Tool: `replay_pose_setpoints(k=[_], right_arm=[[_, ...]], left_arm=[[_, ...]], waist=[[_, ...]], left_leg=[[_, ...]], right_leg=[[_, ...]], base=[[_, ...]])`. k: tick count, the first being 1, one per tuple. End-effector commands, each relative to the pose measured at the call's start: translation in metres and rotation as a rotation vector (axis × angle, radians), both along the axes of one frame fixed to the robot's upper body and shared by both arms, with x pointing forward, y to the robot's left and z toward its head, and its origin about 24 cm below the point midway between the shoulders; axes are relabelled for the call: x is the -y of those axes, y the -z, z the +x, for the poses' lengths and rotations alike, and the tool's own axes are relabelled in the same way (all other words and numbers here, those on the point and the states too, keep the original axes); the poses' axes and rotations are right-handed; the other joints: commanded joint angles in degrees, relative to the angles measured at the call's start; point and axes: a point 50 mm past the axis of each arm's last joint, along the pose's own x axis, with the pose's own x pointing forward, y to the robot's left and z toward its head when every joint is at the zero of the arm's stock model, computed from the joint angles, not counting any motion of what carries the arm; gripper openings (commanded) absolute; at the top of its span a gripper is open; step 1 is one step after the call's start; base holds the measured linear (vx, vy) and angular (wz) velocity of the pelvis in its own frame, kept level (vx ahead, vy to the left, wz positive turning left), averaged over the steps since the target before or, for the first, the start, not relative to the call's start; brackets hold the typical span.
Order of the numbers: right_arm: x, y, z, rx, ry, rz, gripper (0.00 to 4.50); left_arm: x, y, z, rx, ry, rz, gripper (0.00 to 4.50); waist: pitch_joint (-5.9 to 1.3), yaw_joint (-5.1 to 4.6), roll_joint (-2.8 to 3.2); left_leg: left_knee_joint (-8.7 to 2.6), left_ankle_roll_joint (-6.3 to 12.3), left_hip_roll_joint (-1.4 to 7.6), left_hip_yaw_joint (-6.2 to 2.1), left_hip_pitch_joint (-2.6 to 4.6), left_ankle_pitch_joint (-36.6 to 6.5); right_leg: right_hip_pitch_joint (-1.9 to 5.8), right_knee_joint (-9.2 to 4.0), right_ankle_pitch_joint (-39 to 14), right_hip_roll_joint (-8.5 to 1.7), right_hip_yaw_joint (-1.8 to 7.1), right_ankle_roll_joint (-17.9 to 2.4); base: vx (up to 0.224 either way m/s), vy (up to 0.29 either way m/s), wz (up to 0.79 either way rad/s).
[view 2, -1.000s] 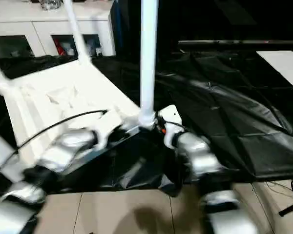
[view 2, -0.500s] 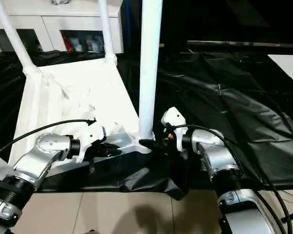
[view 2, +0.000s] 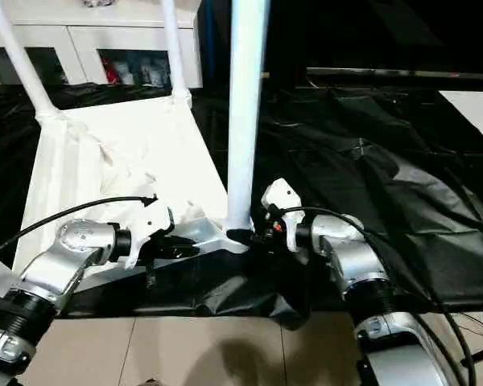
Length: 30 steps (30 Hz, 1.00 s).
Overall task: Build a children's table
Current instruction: Rotate leg to tighten
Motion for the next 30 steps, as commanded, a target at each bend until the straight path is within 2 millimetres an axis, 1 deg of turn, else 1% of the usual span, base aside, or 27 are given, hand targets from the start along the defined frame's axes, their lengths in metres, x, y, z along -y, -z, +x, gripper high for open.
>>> replay_pose_setpoints(k=[1,2,3,4,5,6,7,8,9,10,11,12,13,14,15,16,18,19,20,21,22,23,24,25,26,28,30], right_arm=[[0.001,0.013,0.006,-0.033,0.200,0.002,2.65],[-0.001,0.018,0.008,-0.054,0.304,0.016,2.64],[-0.003,0.024,0.009,-0.067,0.398,0.014,2.63],[-0.004,0.027,0.010,-0.077,0.458,0.011,2.63],[-0.006,0.030,0.010,-0.082,0.504,0.002,2.62],[-0.010,0.033,0.010,-0.088,0.538,-0.014,2.62],[-0.012,0.034,0.010,-0.087,0.548,-0.020,2.62],[-0.015,0.034,0.011,-0.080,0.572,-0.029,2.62],[-0.019,0.035,0.011,-0.080,0.590,-0.025,2.62],[-0.023,0.034,0.012,-0.081,0.597,-0.012,2.62],[-0.027,0.032,0.012,-0.073,0.598,0.003,2.62],[-0.032,0.030,0.013,-0.063,0.594,0.028,2.62],[-0.034,0.029,0.014,-0.059,0.587,0.033,2.62],[-0.038,0.026,0.015,-0.045,0.573,0.042,3.12],[-0.040,0.026,0.015,-0.039,0.571,0.041,3.25],[-0.042,0.025,0.015,-0.039,0.561,0.043,3.25],[-0.043,0.021,0.016,-0.023,0.504,0.038,3.47],[-0.043,0.021,0.016,-0.023,0.504,0.038,3.59],[-0.041,0.019,0.016,-0.015,0.465,0.036,3.59],[-0.036,0.013,0.015,-0.002,0.374,0.035,3.59],[-0.033,0.011,0.015,0.006,0.335,0.032,3.59],[-0.030,0.008,0.014,0.016,0.294,0.027,3.59],[-0.024,0.006,0.013,0.024,0.246,0.017,3.59],[-0.024,0.005,0.013,0.025,0.240,0.015,3.59],[-0.015,0.001,0.011,0.036,0.178,0.002,3.59],[-0.005,-0.004,0.009,0.037,0.120,-0.003,3.59],[0.004,-0.009,0.007,0.028,0.053,-0.006,3.59]], left_arm=[[0.013,0.004,0.006,0.013,-0.065,-0.031,0.00],[0.018,0.006,0.011,0.029,-0.116,-0.018,0.00],[0.024,0.008,0.015,0.041,-0.163,-0.012,0.00],[0.028,0.009,0.018,0.047,-0.193,-0.008,0.00],[0.032,0.009,0.020,0.051,-0.223,-0.010,0.00],[0.039,0.009,0.024,0.063,-0.263,-0.018,0.00],[0.041,0.009,0.025,0.069,-0.277,-0.021,0.00],[0.046,0.009,0.027,0.077,-0.300,-0.023,0.00],[0.049,0.008,0.029,0.087,-0.317,-0.023,0.00],[0.052,0.008,0.030,0.099,-0.327,-0.021,0.00],[0.055,0.007,0.031,0.105,-0.328,-0.023,0.00],[0.058,0.006,0.032,0.114,-0.326,-0.026,0.00],[0.058,0.005,0.033,0.118,-0.320,-0.029,0.00],[0.060,0.004,0.033,0.117,-0.309,-0.039,0.00],[0.060,0.004,0.033,0.115,-0.307,-0.043,0.00],[0.060,0.005,0.033,0.115,-0.307,-0.043,0.00],[0.055,0.005,0.032,0.115,-0.294,-0.044,0.00],[0.055,0.005,0.032,0.115,-0.294,-0.044,0.00],[0.051,0.005,0.031,0.114,-0.286,-0.043,0.00],[0.045,0.006,0.028,0.105,-0.248,-0.047,0.00],[0.042,0.006,0.027,0.101,-0.235,-0.045,0.00],[0.039,0.007,0.026,0.096,-0.222,-0.044,0.00],[0.035,0.007,0.024,0.087,-0.196,-0.047,0.00],[0.035,0.007,0.024,0.086,-0.193,-0.047,0.00],[0.029,0.006,0.021,0.078,-0.149,-0.050,0.00],[0.023,0.005,0.016,0.060,-0.087,-0.060,0.00],[0.017,0.002,0.009,0.042,-0.016,-0.081,0.00]], waist=[[-3.33,-0.36,-1.05],[-3.33,-0.54,-1.15],[-3.23,-0.69,-1.15],[-3.11,-0.87,-0.96],[-3.28,-1.04,-1.08],[-3.24,-1.04,-1.12],[-3.15,-1.14,-0.82],[-3.27,-0.96,-0.95],[-3.32,-0.94,-0.55],[-3.35,-0.97,-0.76],[-3.40,-0.94,-0.49],[-3.50,-0.92,-0.41],[-3.61,-0.91,-0.39],[-3.67,-0.85,-0.40],[-3.65,-0.87,-0.45],[-3.69,-0.86,-0.45],[-3.70,-0.94,-0.47],[-3.70,-0.90,-0.44],[-3.68,-0.90,-1.00],[-3.61,-0.78,-0.80],[-3.60,-0.89,-1.03],[-3.61,-0.79,-0.95],[-3.60,-0.83,-0.97],[-3.62,-0.79,-1.02],[-3.64,-0.74,-1.10],[-3.81,-0.46,-1.06],[-3.79,-0.43,-0.99]], left_leg=[[-4.17,1.24,0.83,0.17,0.42,-12.9],[-4.28,0.56,0.77,0.05,0.44,-13.8],[-4.33,0.23,0.71,0.10,0.47,-13.9],[-4.42,-0.63,0.69,-0.02,0.84,-15.2],[-4.46,-0.63,0.65,-0.11,0.70,-15.5],[-4.51,-0.54,0.67,-0.11,0.64,-15.4],[-4.44,-0.46,0.54,-0.01,0.72,-15.9],[-4.42,-0.20,0.52,-0.06,0.76,-15.9],[-4.41,-0.15,0.53,-0.07,0.75,-15.8],[-4.46,0.07,0.52,-0.11,0.62,-15.7],[-4.46,0.31,0.49,-0.12,0.51,-15.6],[-4.43,0.36,0.51,-0.11,0.62,-15.6],[-4.37,0.62,0.51,-0.09,0.51,-15.1],[-4.39,0.88,0.57,-0.10,0.38,-14.4],[-4.37,1.02,0.56,-0.08,0.31,-14.2],[-4.31,1.28,0.50,-0.03,0.28,-13.9],[-4.34,1.61,0.47,-0.08,0.03,-13.6],[-4.32,1.78,0.51,-0.04,0.15,-13.6],[-4.31,1.96,0.51,0.01,0.12,-13.6],[-4.32,2.16,0.46,-0.01,0.05,-13.8],[-4.35,2.54,0.51,-0.05,-0.21,-13.6],[-4.32,2.69,0.59,-0.04,-0.13,-13.5],[-4.29,2.80,0.57,-0.03,-0.19,-13.2],[-4.26,3.04,0.57,-0.03,-0.31,-12.6],[-4.20,3.21,0.53,0.07,-0.25,-12.3],[-4.03,3.90,0.67,0.16,-0.11,-10.3],[-3.98,4.37,0.82,0.23,-0.19,-9.5]], right_leg=[[2.62,-4.93,-15.4,-2.59,2.22,-11.3],[2.73,-5.14,-17.8,-2.72,2.19,-10.4],[2.58,-5.31,-18.8,-2.62,2.23,-9.9],[2.30,-5.59,-21.3,-2.62,2.25,-9.0],[2.53,-5.71,-22.2,-2.76,2.19,-8.4],[2.49,-5.82,-22.3,-2.73,2.19,-8.2],[2.26,-6.11,-22.6,-2.57,2.21,-7.9],[2.31,-6.15,-22.8,-2.69,2.20,-7.7],[2.26,-6.08,-22.4,-2.68,2.25,-7.7],[2.35,-6.08,-21.8,-2.61,2.19,-7.7],[2.36,-6.06,-21.5,-2.68,2.21,-7.7],[2.32,-6.08,-21.2,-2.64,2.20,-7.7],[2.39,-5.94,-19.4,-2.62,2.25,-8.2],[2.53,-5.75,-17.6,-2.61,2.21,-8.6],[2.55,-5.68,-16.9,-2.55,2.21,-8.9],[2.60,-5.59,-15.9,-2.56,2.18,-9.3],[2.90,-5.52,-15.5,-2.61,2.11,-9.4],[2.79,-5.57,-15.7,-2.59,2.11,-9.3],[2.83,-5.62,-15.8,-2.59,2.09,-9.2],[2.89,-5.65,-16.8,-2.64,2.05,-9.1],[3.05,-5.65,-17.3,-2.66,2.05,-8.7],[2.99,-5.69,-17.4,-2.67,2.03,-8.6],[3.02,-5.65,-17.2,-2.69,2.04,-8.7],[3.15,-5.58,-17.0,-2.69,2.00,-8.7],[3.07,-5.64,-16.9,-2.72,2.06,-8.7],[3.06,-5.37,-14.6,-2.71,2.13,-9.4],[3.09,-5.09,-12.8,-2.61,2.09,-10.4]], base=[[0.000,0.000,0.00],[0.000,0.000,0.00],[0.000,0.000,0.00],[0.000,0.000,0.00],[0.000,0.000,0.00],[0.000,0.000,0.00],[0.000,0.000,0.00],[0.000,0.000,0.00],[0.000,0.000,0.00],[0.000,0.000,0.00],[0.000,0.000,0.00],[0.000,0.000,0.00],[0.000,0.000,0.00],[0.000,0.000,0.00],[0.000,0.000,0.00],[0.000,0.000,0.00],[0.000,0.000,0.00],[0.000,0.000,0.00],[0.000,0.000,0.00],[0.000,0.000,0.00],[0.000,0.000,0.00],[0.000,0.000,0.00],[0.000,0.000,0.00],[0.000,0.000,0.00],[0.000,0.000,0.00],[0.000,0.000,0.00],[0.000,0.000,0.00]])
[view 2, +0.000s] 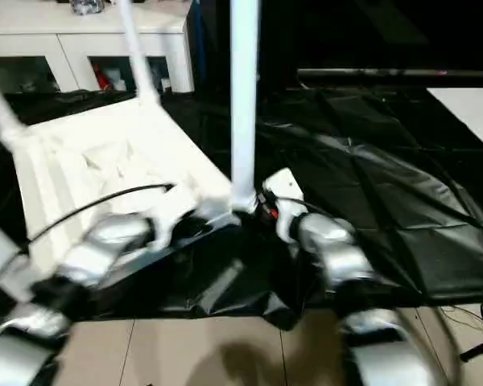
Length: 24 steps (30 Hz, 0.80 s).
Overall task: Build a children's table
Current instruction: Rotate leg to tighten
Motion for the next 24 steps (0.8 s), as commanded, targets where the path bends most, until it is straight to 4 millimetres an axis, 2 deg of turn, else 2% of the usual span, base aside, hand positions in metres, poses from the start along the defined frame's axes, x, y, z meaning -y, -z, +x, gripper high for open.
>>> replay_pose_setpoints(k=[1,4,5,8,13,16,24], right_arm=[[-0.002,-0.009,-0.002,-0.004,-0.092,0.017,3.59],[0.004,-0.011,-0.004,-0.017,-0.155,-0.004,3.59],[0.009,-0.013,-0.008,-0.039,-0.231,-0.037,3.59],[0.009,-0.012,-0.008,-0.039,-0.246,-0.068,3.59],[0.005,-0.008,-0.007,-0.035,-0.247,-0.090,3.59],[0.002,-0.010,-0.006,-0.037,-0.250,-0.062,3.33],[-0.002,-0.010,-0.008,-0.042,-0.274,-0.026,2.79]], left_arm=[[0.003,-0.002,-0.009,-0.012,0.096,-0.072,0.00],[-0.003,-0.004,-0.014,-0.040,0.140,-0.072,0.00],[-0.009,-0.005,-0.020,-0.070,0.182,-0.071,0.00],[-0.010,-0.004,-0.022,-0.069,0.187,-0.074,0.00],[-0.011,-0.002,-0.021,-0.059,0.158,-0.080,0.00],[-0.011,-0.003,-0.021,-0.061,0.158,-0.085,0.00],[-0.010,-0.003,-0.021,-0.068,0.157,-0.099,0.00]], waist=[[-3.48,0.48,-1.43],[-3.56,0.62,-1.31],[-3.63,0.66,-1.25],[-3.63,0.76,-1.22],[-3.54,0.85,-1.42],[-3.48,0.93,-1.53],[-3.63,0.99,-1.48]], left_leg=[[-2.98,4.55,0.91,0.35,-0.04,-9.0],[-2.91,4.79,1.07,0.35,0.04,-8.6],[-2.92,4.94,1.21,0.28,-0.02,-8.5],[-2.81,5.26,1.20,0.45,0.08,-8.1],[-2.81,4.70,1.08,0.48,0.07,-8.6],[-2.90,4.33,1.12,0.45,0.07,-9.0],[-2.71,4.85,1.02,0.47,0.00,-7.4]], right_leg=[[2.87,-4.67,-11.2,-2.60,2.15,-11.5],[2.90,-4.14,-8.4,-2.52,2.03,-13.1],[3.01,-3.90,-7.4,-2.51,1.97,-13.7],[2.76,-3.73,-5.2,-2.38,2.04,-14.7],[2.88,-3.92,-6.6,-2.64,2.12,-14.2],[2.90,-4.04,-8.3,-2.68,2.15,-13.4],[3.01,-3.72,-5.4,-2.56,2.11,-13.9]], base=[[0.000,0.000,0.00],[0.000,0.000,0.00],[0.000,0.000,0.00],[0.000,0.000,0.00],[0.000,0.000,0.00],[0.000,0.000,0.00],[0.000,0.000,0.00]])
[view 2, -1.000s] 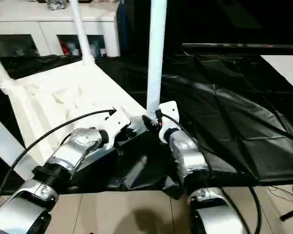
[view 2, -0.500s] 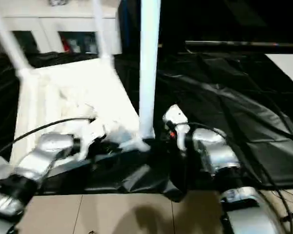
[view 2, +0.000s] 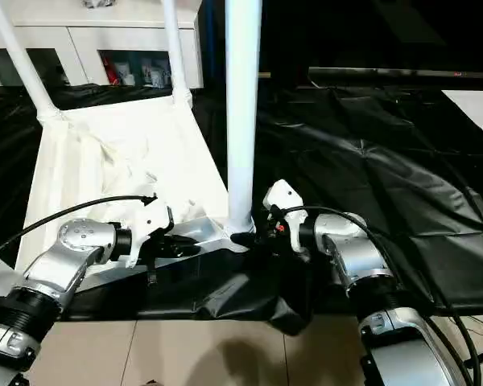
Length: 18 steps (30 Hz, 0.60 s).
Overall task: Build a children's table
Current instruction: Rotate leg to tighten
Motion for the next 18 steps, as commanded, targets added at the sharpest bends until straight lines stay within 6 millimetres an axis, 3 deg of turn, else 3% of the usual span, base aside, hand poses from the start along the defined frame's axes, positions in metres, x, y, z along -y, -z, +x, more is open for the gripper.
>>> replay_pose_setpoints(k=[1,7,8,11,12,13,15,16,18], right_arm=[[-0.005,-0.006,0.002,0.017,-0.022,0.034,2.76],[-0.009,0.004,0.005,0.015,0.141,0.080,2.74],[-0.011,0.007,0.006,0.012,0.195,0.087,2.74],[-0.020,0.025,0.013,-0.011,0.515,0.111,2.73],[-0.020,0.025,0.013,-0.011,0.515,0.111,2.72],[-0.025,0.030,0.015,-0.026,0.631,0.111,2.72],[-0.034,0.033,0.016,-0.040,0.698,0.120,2.72],[-0.039,0.033,0.016,-0.039,0.710,0.123,2.72],[-0.049,0.033,0.015,-0.031,0.688,0.129,2.72]], left_arm=[[0.006,0.001,-0.002,-0.005,-0.009,-0.078,0.00],[0.012,0.003,0.006,0.015,-0.110,-0.080,0.00],[0.014,0.004,0.008,0.019,-0.136,-0.079,0.00],[0.033,0.006,0.021,0.058,-0.270,-0.080,0.00],[0.033,0.006,0.021,0.058,-0.270,-0.080,0.00],[0.045,0.005,0.026,0.072,-0.310,-0.093,0.00],[0.055,0.004,0.029,0.079,-0.338,-0.104,0.00],[0.060,0.004,0.029,0.077,-0.347,-0.108,0.00],[0.067,0.003,0.030,0.079,-0.345,-0.114,0.00]], waist=[[-3.68,0.00,-1.25],[-3.52,-0.19,-1.47],[-3.41,-0.37,-1.55],[-3.35,-0.78,-1.46],[-3.27,-0.98,-1.53],[-3.40,-0.88,-1.22],[-3.45,-1.06,-1.29],[-3.51,-1.07,-0.99],[-3.57,-1.03,-1.22]], left_leg=[[-3.32,4.63,1.03,0.33,0.35,-7.5],[-3.50,4.00,1.02,0.34,0.42,-8.3],[-3.64,3.07,0.88,0.26,0.38,-9.3],[-3.88,1.46,0.85,0.11,0.67,-10.0],[-3.89,1.34,0.69,0.19,0.48,-10.1],[-3.90,1.12,0.70,0.05,0.56,-10.1],[-3.85,1.30,0.63,0.10,0.55,-10.3],[-3.87,1.37,0.66,0.09,0.63,-10.4],[-3.84,1.56,0.59,0.11,0.47,-9.8]], right_leg=[[3.07,-3.46,-5.6,-2.51,2.06,-13.8],[2.86,-3.73,-7.9,-2.54,2.17,-13.2],[2.94,-3.97,-10.4,-2.59,2.17,-12.4],[2.84,-4.34,-13.2,-2.74,2.29,-11.3],[2.84,-4.41,-13.4,-2.63,2.30,-11.0],[2.91,-4.44,-14.0,-2.79,2.27,-10.5],[2.91,-4.49,-13.4,-2.68,2.29,-10.3],[2.76,-4.59,-13.3,-2.67,2.30,-10.3],[2.95,-4.45,-11.7,-2.57,2.28,-10.5]], base=[[0.000,0.000,0.00],[0.000,0.000,0.00],[0.000,0.000,0.00],[0.000,0.000,0.00],[0.000,0.000,0.00],[0.000,0.000,0.00],[0.000,0.000,0.00],[0.000,0.000,0.00],[0.000,0.000,0.00]])
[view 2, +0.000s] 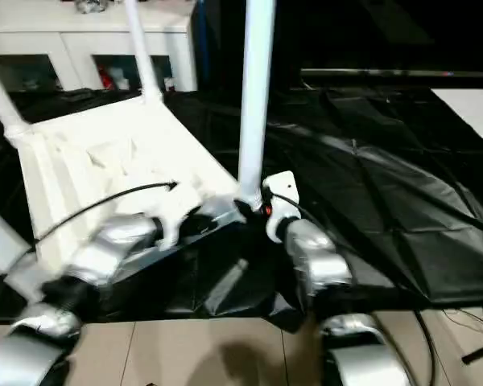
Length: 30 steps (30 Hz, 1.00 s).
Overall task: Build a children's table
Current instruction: Rotate leg to tighten
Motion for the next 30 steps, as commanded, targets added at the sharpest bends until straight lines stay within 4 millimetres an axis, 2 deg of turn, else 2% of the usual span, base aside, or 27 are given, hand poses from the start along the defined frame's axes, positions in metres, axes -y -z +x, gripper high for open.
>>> replay_pose_setpoints(k=[1,2,4,9,12,14,16,18,19,20,21,22,24,30], right_arm=[[-0.018,0.011,-0.007,-0.047,-0.053,-0.004,2.72],[-0.022,0.009,-0.007,-0.033,-0.076,0.005,3.28],[-0.024,0.005,-0.006,-0.016,-0.092,0.033,3.42],[-0.017,-0.002,-0.003,0.015,-0.146,0.028,3.85],[-0.002,-0.013,-0.004,0.054,-0.307,-0.017,3.87],[0.008,-0.018,-0.007,0.064,-0.405,-0.052,3.87],[0.018,-0.021,-0.010,0.066,-0.482,-0.091,3.87],[0.023,-0.022,-0.012,0.065,-0.508,-0.107,3.87],[0.027,-0.023,-0.013,0.063,-0.527,-0.120,3.87],[0.036,-0.025,-0.014,0.057,-0.557,-0.138,3.87],[0.039,-0.026,-0.014,0.054,-0.567,-0.142,3.87],[0.041,-0.027,-0.015,0.053,-0.572,-0.143,3.87],[0.042,-0.027,-0.015,0.050,-0.583,-0.143,3.87],[0.037,-0.024,-0.019,0.044,-0.627,-0.165,3.87]], left_arm=[[0.018,-0.001,-0.002,0.005,-0.021,-0.101,0.00],[0.019,-0.002,-0.002,0.006,-0.016,-0.103,0.00],[0.019,-0.002,-0.002,0.003,-0.003,-0.105,0.00],[0.011,-0.001,-0.004,-0.003,0.038,-0.097,0.00],[-0.002,0.001,-0.015,-0.035,0.175,-0.093,0.00],[-0.011,0.000,-0.023,-0.061,0.255,-0.095,0.00],[-0.020,0.001,-0.030,-0.095,0.318,-0.072,0.00],[-0.024,0.001,-0.032,-0.107,0.334,-0.056,0.00],[-0.028,0.002,-0.033,-0.111,0.340,-0.043,0.00],[-0.035,0.001,-0.034,-0.111,0.343,-0.032,0.00],[-0.037,0.001,-0.034,-0.108,0.337,-0.035,0.00],[-0.037,0.000,-0.033,-0.106,0.332,-0.039,0.00],[-0.038,-0.001,-0.033,-0.100,0.315,-0.040,0.00],[-0.039,0.001,-0.031,-0.105,0.281,-0.016,0.00]], waist=[[-3.50,0.06,-1.39],[-3.54,0.10,-1.33],[-3.60,0.11,-1.18],[-3.50,0.11,-1.42],[-3.68,0.15,-1.52],[-3.68,0.30,-1.44],[-3.64,0.53,-1.31],[-3.64,0.88,-1.09],[-3.53,0.88,-1.08],[-3.53,1.04,-1.22],[-3.51,1.15,-1.24],[-3.46,1.17,-1.23],[-3.49,1.05,-1.35],[-3.53,1.01,-1.52]], left_leg=[[-3.79,2.01,0.72,0.09,0.18,-9.4],[-3.76,2.51,0.72,0.08,0.13,-9.0],[-3.69,3.14,0.71,0.10,0.12,-8.4],[-3.70,3.91,0.72,0.12,0.08,-8.7],[-3.51,4.81,0.79,0.08,-0.20,-7.7],[-3.33,5.87,0.94,0.22,-0.09,-6.3],[-3.29,6.31,1.14,0.32,-0.06,-6.6],[-3.25,5.98,1.29,0.44,0.31,-7.4],[-3.35,5.72,1.30,0.50,0.27,-7.9],[-3.50,4.74,1.44,0.38,0.44,-9.1],[-3.50,4.60,1.46,0.36,0.48,-9.2],[-3.52,4.46,1.44,0.42,0.53,-9.5],[-3.54,4.12,1.33,0.36,0.30,-9.3],[-3.41,4.15,1.17,0.36,0.18,-8.4]], right_leg=[[2.79,-4.44,-10.5,-2.57,2.08,-10.7],[2.86,-4.35,-9.3,-2.54,2.03,-10.9],[2.90,-4.22,-7.5,-2.51,2.02,-11.5],[3.02,-4.34,-8.1,-2.58,1.97,-11.8],[3.45,-3.91,-5.5,-2.55,1.85,-12.5],[3.32,-3.64,-2.7,-2.42,1.82,-13.7],[3.16,-3.50,-2.6,-2.41,1.78,-14.1],[2.79,-3.52,-3.6,-2.35,1.82,-14.5],[2.72,-3.64,-4.2,-2.39,1.90,-14.4],[2.76,-3.67,-5.5,-2.38,1.89,-14.2],[2.75,-3.62,-5.4,-2.37,1.89,-14.2],[2.61,-3.66,-5.3,-2.36,1.98,-14.2],[2.84,-3.57,-5.2,-2.41,1.97,-14.1],[2.91,-3.62,-5.1,-2.44,1.99,-13.6]], base=[[0.000,0.000,0.00],[0.000,0.000,0.00],[0.000,0.000,0.00],[0.000,0.000,0.00],[0.000,0.000,0.00],[0.000,0.000,0.00],[0.000,0.000,0.00],[0.000,0.000,0.00],[0.000,0.000,0.00],[0.000,0.000,0.00],[0.000,0.000,0.00],[0.000,0.000,0.00],[0.000,0.000,0.00],[0.000,0.000,0.00]])
